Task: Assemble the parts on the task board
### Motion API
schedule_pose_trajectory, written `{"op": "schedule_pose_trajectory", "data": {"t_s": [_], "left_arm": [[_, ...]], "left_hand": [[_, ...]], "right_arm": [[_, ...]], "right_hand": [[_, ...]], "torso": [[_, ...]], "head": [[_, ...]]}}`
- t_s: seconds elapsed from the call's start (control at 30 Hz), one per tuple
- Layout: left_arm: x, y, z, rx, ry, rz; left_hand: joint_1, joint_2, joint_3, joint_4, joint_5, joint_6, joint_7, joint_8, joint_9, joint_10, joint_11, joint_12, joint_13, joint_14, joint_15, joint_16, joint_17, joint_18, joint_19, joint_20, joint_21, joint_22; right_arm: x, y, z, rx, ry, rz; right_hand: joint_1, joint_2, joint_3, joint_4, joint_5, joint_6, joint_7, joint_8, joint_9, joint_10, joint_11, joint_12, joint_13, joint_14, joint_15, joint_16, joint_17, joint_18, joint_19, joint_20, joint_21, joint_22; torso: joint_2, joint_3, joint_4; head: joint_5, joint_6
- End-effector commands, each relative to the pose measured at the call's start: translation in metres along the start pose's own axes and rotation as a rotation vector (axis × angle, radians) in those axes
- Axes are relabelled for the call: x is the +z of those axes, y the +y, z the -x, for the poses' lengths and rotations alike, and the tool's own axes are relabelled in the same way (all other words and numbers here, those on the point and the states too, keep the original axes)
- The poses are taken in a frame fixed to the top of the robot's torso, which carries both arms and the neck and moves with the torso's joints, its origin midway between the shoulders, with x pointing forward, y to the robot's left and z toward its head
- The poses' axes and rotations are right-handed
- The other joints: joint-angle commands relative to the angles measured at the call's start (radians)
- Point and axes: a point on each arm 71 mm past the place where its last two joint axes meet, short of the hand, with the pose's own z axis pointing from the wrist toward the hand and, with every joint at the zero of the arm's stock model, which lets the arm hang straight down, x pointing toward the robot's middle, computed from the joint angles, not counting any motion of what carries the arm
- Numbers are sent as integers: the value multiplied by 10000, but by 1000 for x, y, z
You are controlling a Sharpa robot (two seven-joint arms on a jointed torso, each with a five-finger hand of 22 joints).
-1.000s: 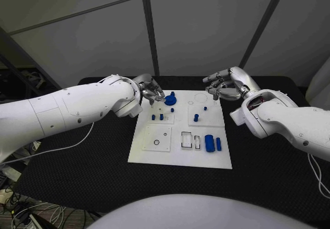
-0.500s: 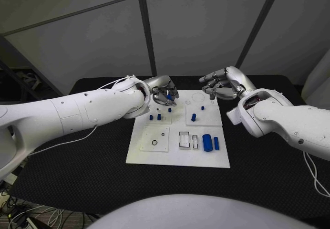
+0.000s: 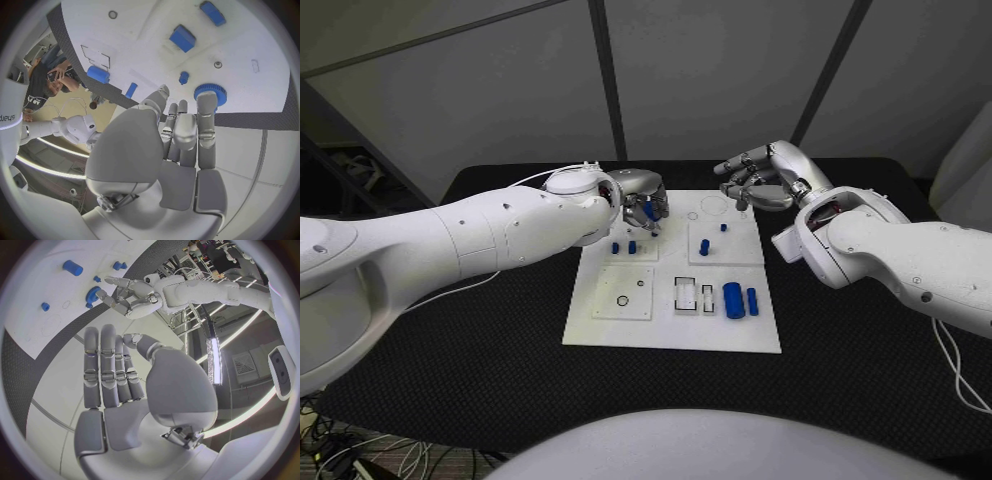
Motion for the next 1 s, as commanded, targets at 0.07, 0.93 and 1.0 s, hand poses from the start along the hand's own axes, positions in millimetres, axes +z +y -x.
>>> {"op": "schedule_pose_trajectory", "data": {"t_s": [0.07,0.93,1.0], "left_arm": [[2,1,-6,470,667,56],[13,1,-14,622,1036,374],[13,1,-14,623,1049,396]], "left_hand": [[-10,102,19,-83,61,133,10,27,-43,107,9,-35,-4,334,-11,147,147,-462,148,-2,259,142],[98,432,924,-383,170,549,153,56,-256,755,88,-153,-1,261,304,654,448,-627,335,234,1383,864],[98,432,924,-383,170,549,153,56,-256,755,88,-153,-1,261,304,654,448,-627,335,234,1383,864]], "right_arm": [[1,2,0,-14,47,151],[1,4,-2,11,103,173],[1,4,-2,12,104,173]], "right_hand": [[-20,56,-68,-7,44,2,54,-66,-11,-27,61,23,-10,65,17,-49,-6,113,59,-4,-61,-11],[-15,65,-67,-11,45,-1,55,-64,-10,-31,63,24,-22,65,18,-64,-5,113,58,-3,-69,-12],[-15,65,-67,-11,45,-1,55,-64,-10,-31,63,24,-22,65,18,-64,-5,113,58,-3,-69,-12]], "torso": [[5,3,1],[-8,15,14],[-7,16,13]], "head": [[-31,-5],[-69,-46],[-72,-46]]}}
